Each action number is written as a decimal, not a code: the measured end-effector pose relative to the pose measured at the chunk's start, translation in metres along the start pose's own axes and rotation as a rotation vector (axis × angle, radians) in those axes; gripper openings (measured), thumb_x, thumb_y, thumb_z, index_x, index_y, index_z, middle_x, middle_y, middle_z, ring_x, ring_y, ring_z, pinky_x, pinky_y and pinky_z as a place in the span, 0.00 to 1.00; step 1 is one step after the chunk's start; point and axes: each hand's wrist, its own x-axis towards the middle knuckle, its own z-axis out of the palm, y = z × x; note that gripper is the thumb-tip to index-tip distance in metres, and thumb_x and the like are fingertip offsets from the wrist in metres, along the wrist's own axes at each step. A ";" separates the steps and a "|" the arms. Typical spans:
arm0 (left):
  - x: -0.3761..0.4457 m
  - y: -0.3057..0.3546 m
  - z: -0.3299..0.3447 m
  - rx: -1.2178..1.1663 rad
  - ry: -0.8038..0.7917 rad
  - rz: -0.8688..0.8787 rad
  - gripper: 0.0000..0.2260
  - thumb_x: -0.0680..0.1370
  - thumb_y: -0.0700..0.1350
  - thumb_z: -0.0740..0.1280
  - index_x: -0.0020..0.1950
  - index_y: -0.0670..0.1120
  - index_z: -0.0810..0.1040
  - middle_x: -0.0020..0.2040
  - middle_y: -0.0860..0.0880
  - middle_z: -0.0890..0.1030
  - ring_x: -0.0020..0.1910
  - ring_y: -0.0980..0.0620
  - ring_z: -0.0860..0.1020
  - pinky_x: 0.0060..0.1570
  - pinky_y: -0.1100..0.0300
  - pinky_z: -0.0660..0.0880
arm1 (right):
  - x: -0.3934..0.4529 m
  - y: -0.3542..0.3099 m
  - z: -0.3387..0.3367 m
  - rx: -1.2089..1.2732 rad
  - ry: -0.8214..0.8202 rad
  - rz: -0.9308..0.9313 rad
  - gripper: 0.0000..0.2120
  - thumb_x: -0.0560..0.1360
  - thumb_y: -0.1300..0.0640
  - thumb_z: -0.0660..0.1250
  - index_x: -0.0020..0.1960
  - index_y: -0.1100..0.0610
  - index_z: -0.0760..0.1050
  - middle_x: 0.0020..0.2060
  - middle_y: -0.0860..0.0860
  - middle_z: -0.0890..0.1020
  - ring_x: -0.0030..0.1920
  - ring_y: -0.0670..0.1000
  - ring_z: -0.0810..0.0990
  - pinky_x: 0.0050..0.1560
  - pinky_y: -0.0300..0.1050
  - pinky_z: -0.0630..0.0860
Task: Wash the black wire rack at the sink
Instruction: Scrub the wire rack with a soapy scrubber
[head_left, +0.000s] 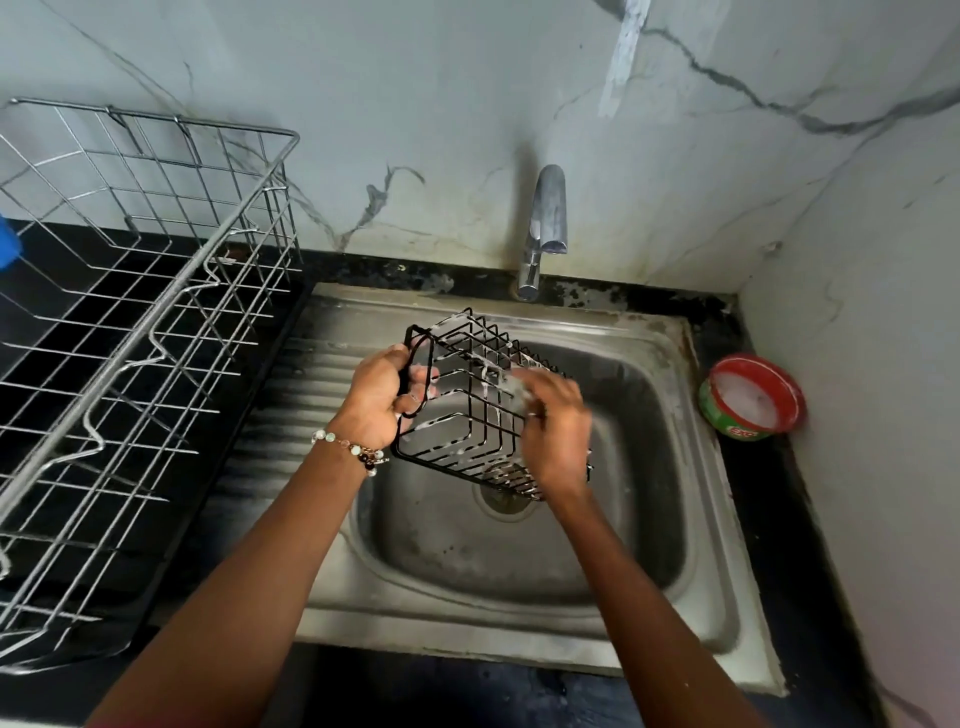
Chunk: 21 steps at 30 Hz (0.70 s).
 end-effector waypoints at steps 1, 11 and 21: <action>0.002 0.001 -0.002 -0.022 -0.018 -0.008 0.13 0.85 0.43 0.52 0.46 0.46 0.73 0.25 0.49 0.71 0.20 0.56 0.67 0.13 0.70 0.52 | -0.001 0.014 -0.003 -0.033 0.024 0.091 0.26 0.64 0.79 0.61 0.56 0.60 0.81 0.54 0.56 0.83 0.54 0.57 0.78 0.59 0.46 0.74; -0.001 -0.004 0.013 -0.089 0.015 -0.005 0.11 0.84 0.41 0.52 0.47 0.45 0.72 0.26 0.47 0.73 0.19 0.57 0.66 0.15 0.69 0.51 | -0.001 -0.013 0.002 -0.092 0.048 0.134 0.28 0.64 0.81 0.59 0.57 0.61 0.80 0.54 0.57 0.82 0.56 0.56 0.76 0.56 0.37 0.69; 0.001 -0.005 0.033 0.005 -0.030 -0.025 0.15 0.83 0.38 0.47 0.43 0.44 0.70 0.31 0.48 0.65 0.16 0.58 0.60 0.17 0.68 0.47 | 0.048 0.052 -0.060 0.339 0.103 0.488 0.15 0.71 0.73 0.67 0.51 0.57 0.79 0.43 0.50 0.82 0.43 0.41 0.83 0.43 0.31 0.77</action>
